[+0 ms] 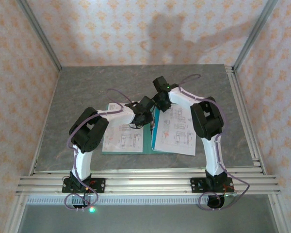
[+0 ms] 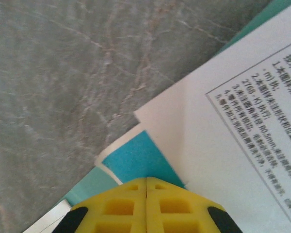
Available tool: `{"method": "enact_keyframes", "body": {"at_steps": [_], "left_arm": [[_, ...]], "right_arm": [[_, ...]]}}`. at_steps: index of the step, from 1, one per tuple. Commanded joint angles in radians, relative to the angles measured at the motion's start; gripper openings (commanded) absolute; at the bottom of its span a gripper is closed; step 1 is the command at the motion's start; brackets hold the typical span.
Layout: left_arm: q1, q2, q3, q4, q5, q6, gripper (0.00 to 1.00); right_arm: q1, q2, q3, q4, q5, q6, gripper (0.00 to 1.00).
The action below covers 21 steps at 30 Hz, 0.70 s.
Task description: Put the files into the folder
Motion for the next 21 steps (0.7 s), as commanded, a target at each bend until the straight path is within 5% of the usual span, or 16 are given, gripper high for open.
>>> {"method": "enact_keyframes", "body": {"at_steps": [1,21], "left_arm": [[0.019,0.024,-0.04,-0.089,-0.027,0.015,0.0],[0.022,0.025,-0.042,-0.092,-0.028,0.016,0.0]], "right_arm": [[0.004,0.023,0.008,-0.049,0.032,0.021,0.06],[0.035,0.04,0.03,0.005,-0.019,0.068,0.05]]}}
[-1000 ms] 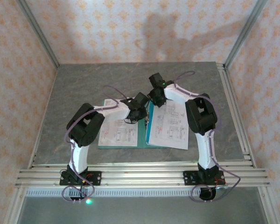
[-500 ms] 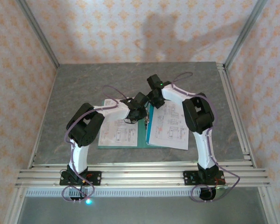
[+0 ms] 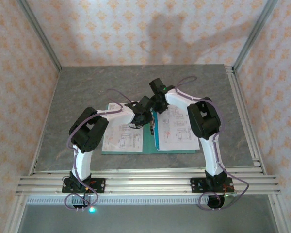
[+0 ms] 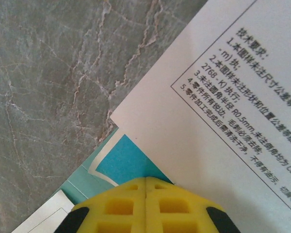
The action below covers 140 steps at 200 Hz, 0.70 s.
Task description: Put the files into the folder
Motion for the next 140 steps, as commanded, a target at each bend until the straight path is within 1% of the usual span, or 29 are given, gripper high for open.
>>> {"method": "enact_keyframes", "body": {"at_steps": [1,43,62,77,87,91,102,115,132,140], "left_arm": [[0.017,0.025,-0.043,-0.092,-0.035,0.016,0.0],[0.018,0.022,-0.043,-0.092,-0.037,0.017,0.0],[0.018,0.025,-0.04,-0.095,-0.037,0.017,0.0],[0.018,0.025,-0.04,-0.094,-0.037,0.016,0.0],[0.018,0.026,-0.038,-0.095,-0.037,0.016,0.0],[0.019,0.027,-0.038,-0.097,-0.037,0.015,0.0],[0.018,0.028,-0.038,-0.096,-0.037,0.015,0.0],[0.019,0.028,-0.038,-0.096,-0.037,0.015,0.0],[0.018,0.028,-0.038,-0.096,-0.038,0.014,0.0],[0.018,0.028,-0.038,-0.097,-0.038,0.014,0.0]], "right_arm": [[0.001,0.011,0.014,-0.015,0.012,0.023,0.04],[0.003,-0.057,-0.051,0.012,0.044,0.058,0.02],[0.004,-0.096,-0.065,0.03,0.044,0.071,0.06],[0.006,-0.123,-0.062,0.042,0.037,0.075,0.12],[0.005,-0.146,-0.059,0.051,0.035,0.074,0.19],[0.005,-0.156,-0.058,0.056,0.035,0.076,0.24],[0.005,-0.176,-0.048,0.062,0.029,0.07,0.33],[0.005,-0.193,-0.029,0.042,0.029,0.067,0.4],[0.002,-0.232,-0.049,0.04,0.032,0.075,0.48],[-0.003,-0.257,-0.077,0.05,0.033,0.08,0.49]]}}
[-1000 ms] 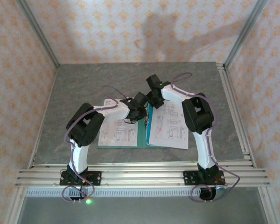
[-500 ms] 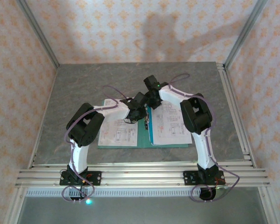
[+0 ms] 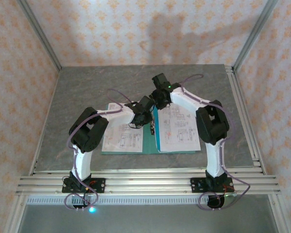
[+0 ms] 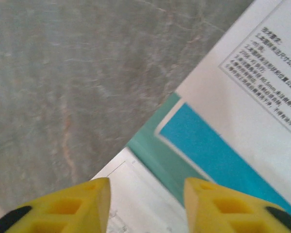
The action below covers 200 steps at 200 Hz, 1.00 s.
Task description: Put the files into the folder
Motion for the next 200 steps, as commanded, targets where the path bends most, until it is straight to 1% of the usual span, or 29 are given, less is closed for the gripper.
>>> {"method": "enact_keyframes", "body": {"at_steps": [1,19,31,51,68,79,91,111,148,200], "left_arm": [[0.018,0.028,-0.036,-0.097,-0.038,0.015,0.0],[0.018,0.029,-0.039,-0.094,-0.035,0.015,0.0],[0.018,0.031,-0.039,-0.091,-0.034,0.013,0.0],[0.018,0.03,-0.037,-0.087,-0.03,0.014,0.0],[0.018,0.026,-0.034,-0.087,-0.029,0.016,0.0],[0.018,0.026,-0.032,-0.086,-0.029,0.016,0.0],[0.018,0.026,-0.034,-0.083,-0.027,0.015,0.0],[0.018,0.029,-0.032,-0.078,-0.025,0.012,0.0],[0.018,0.031,-0.031,-0.084,-0.026,0.015,0.0],[0.018,0.03,-0.032,-0.087,-0.03,0.015,0.0]], "right_arm": [[-0.006,-0.097,-0.032,0.014,0.024,0.012,0.49],[-0.038,-0.176,-0.143,0.048,0.028,0.011,0.49],[-0.069,-0.236,-0.225,0.06,0.031,-0.012,0.48],[-0.137,-0.333,-0.35,0.04,0.036,-0.087,0.46],[-0.222,-0.415,-0.467,0.037,0.027,-0.162,0.46],[-0.268,-0.443,-0.519,0.033,0.008,-0.21,0.46],[-0.292,-0.451,-0.553,0.017,-0.004,-0.252,0.46],[-0.282,-0.442,-0.606,0.021,-0.028,-0.267,0.47],[-0.197,-0.444,-0.713,0.088,0.004,-0.204,0.46],[-0.122,-0.407,-0.706,0.106,0.018,-0.175,0.46]]}}
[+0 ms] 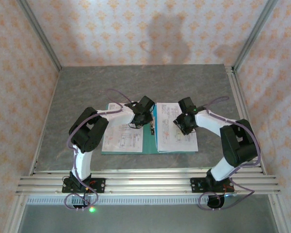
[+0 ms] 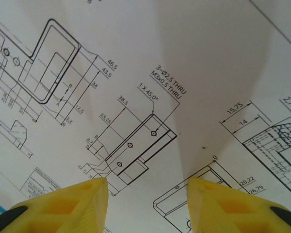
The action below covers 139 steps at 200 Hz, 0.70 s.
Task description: Put the files into the folder
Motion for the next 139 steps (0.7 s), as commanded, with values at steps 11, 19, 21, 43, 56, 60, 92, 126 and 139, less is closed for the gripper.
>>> {"method": "enact_keyframes", "body": {"at_steps": [11,19,21,43,56,60,92,126,139], "left_arm": [[0.018,0.031,-0.031,-0.088,-0.032,0.015,0.0],[0.018,0.031,-0.03,-0.089,-0.031,0.016,0.0],[0.018,0.031,-0.029,-0.09,-0.031,0.016,0.0],[0.018,0.031,-0.025,-0.096,-0.033,0.019,0.0],[0.018,0.031,-0.022,-0.099,-0.033,0.021,0.0],[0.018,0.031,-0.02,-0.1,-0.035,0.023,0.0],[0.018,0.035,-0.015,-0.105,-0.035,0.025,0.0],[0.017,0.032,-0.015,-0.108,-0.036,0.026,0.0],[0.018,0.033,-0.014,-0.108,-0.036,0.028,0.0]], "right_arm": [[0.04,0.034,0.016,0.026,0.034,0.018,0.46],[0.045,0.039,0.018,0.026,0.034,0.018,0.46],[0.046,0.041,0.018,0.026,0.034,0.017,0.46],[0.05,0.043,0.009,0.023,0.04,0.011,0.46],[0.05,0.038,0.004,0.023,0.044,0.007,0.46],[0.051,0.036,0.002,0.022,0.044,0.006,0.46],[0.052,0.03,0.013,0.01,0.055,-0.011,0.46],[0.049,0.054,0.077,-0.053,0.097,-0.067,0.47],[0.049,0.079,0.1,-0.066,0.091,-0.082,0.47]]}}
